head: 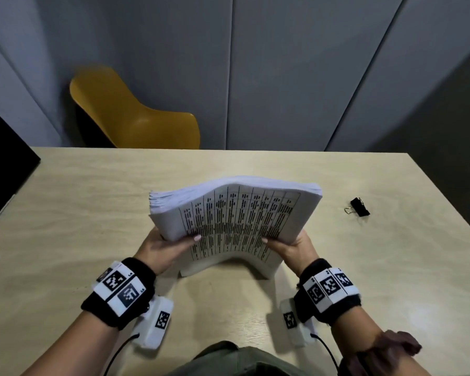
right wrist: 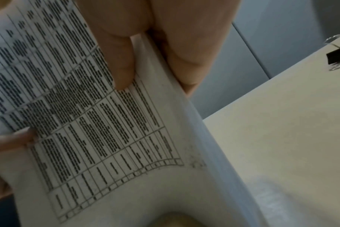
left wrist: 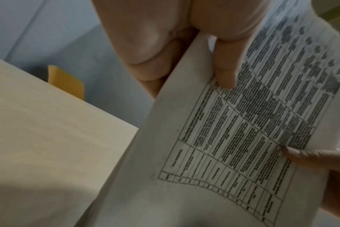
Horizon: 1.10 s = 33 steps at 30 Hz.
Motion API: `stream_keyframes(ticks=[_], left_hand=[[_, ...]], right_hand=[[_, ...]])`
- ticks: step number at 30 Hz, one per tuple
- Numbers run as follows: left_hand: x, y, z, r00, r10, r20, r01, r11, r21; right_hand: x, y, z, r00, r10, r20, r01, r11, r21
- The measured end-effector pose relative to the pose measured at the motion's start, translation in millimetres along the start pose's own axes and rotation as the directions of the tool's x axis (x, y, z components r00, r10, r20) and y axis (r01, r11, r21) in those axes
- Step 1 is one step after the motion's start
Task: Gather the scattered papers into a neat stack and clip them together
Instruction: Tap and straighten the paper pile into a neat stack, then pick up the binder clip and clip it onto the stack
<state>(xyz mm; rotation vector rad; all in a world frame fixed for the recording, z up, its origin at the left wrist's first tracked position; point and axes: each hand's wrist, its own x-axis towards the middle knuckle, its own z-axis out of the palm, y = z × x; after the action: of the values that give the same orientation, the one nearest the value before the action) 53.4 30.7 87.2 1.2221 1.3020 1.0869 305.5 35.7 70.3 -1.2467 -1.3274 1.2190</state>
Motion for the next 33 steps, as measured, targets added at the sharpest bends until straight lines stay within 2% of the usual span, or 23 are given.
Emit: stream_keyframes(ticks=[5, 8, 12, 15, 18, 21, 23, 26, 27, 29, 32, 33], left_hand=[[4.2, -2.4, 4.7, 0.999, 0.003, -0.04, -0.003, 1.0, 0.005], [3.2, -8.2, 5.7, 0.999, -0.034, -0.039, 0.037, 0.998, 0.059], [1.6, -14.5, 6.7, 0.989, -0.092, -0.12, 0.1, 0.993, 0.065], [6.0, -7.2, 5.0, 0.992, -0.106, -0.075, 0.119, 0.972, 0.204], [16.1, -8.6, 1.6, 0.984, -0.174, 0.039, 0.161, 0.961, 0.224], [25.0, -26.8, 4.8, 0.936, -0.328, 0.129, 0.295, 0.929, 0.223], [27.4, -47.0, 7.4, 0.882, -0.445, 0.157, 0.413, 0.889, 0.199], [25.8, -68.8, 14.9, 0.802, -0.574, 0.164, 0.57, 0.818, 0.077], [25.2, -72.9, 17.5, 0.794, -0.588, 0.152, 0.586, 0.808, 0.06], [26.6, -79.8, 21.1, 0.792, -0.6, 0.11, 0.597, 0.8, 0.059], [32.6, -87.0, 18.7, 0.797, -0.598, 0.082, 0.594, 0.801, 0.074], [35.4, -89.1, 18.5, 0.795, -0.6, 0.09, 0.596, 0.8, 0.072]], right_hand=[[0.2, 3.8, -0.7, 0.998, 0.005, -0.057, -0.004, 1.0, 0.027], [-4.8, 12.3, 5.4, 0.996, 0.058, -0.062, -0.06, 0.998, -0.027], [-5.2, 16.4, 8.7, 0.989, 0.137, -0.048, -0.139, 0.989, -0.048], [-2.8, 9.5, 3.2, 0.971, 0.24, 0.009, -0.239, 0.968, -0.073], [-2.5, 14.9, -0.9, 0.932, 0.358, 0.052, -0.356, 0.933, -0.052], [-5.9, 35.7, -2.5, 0.858, 0.513, 0.036, -0.511, 0.858, -0.052], [-8.3, 52.8, -2.8, 0.795, 0.606, 0.025, -0.598, 0.79, -0.138], [-10.9, 69.0, 0.1, 0.732, 0.681, -0.023, -0.655, 0.693, -0.299], [-11.0, 71.6, 0.9, 0.72, 0.693, -0.04, -0.665, 0.672, -0.325], [-10.2, 74.0, 0.8, 0.711, 0.701, -0.048, -0.683, 0.673, -0.283], [-5.8, 70.5, -0.3, 0.745, 0.66, -0.092, -0.667, 0.737, -0.114], [-3.3, 70.6, -1.0, 0.764, 0.629, -0.14, -0.644, 0.752, -0.136]])
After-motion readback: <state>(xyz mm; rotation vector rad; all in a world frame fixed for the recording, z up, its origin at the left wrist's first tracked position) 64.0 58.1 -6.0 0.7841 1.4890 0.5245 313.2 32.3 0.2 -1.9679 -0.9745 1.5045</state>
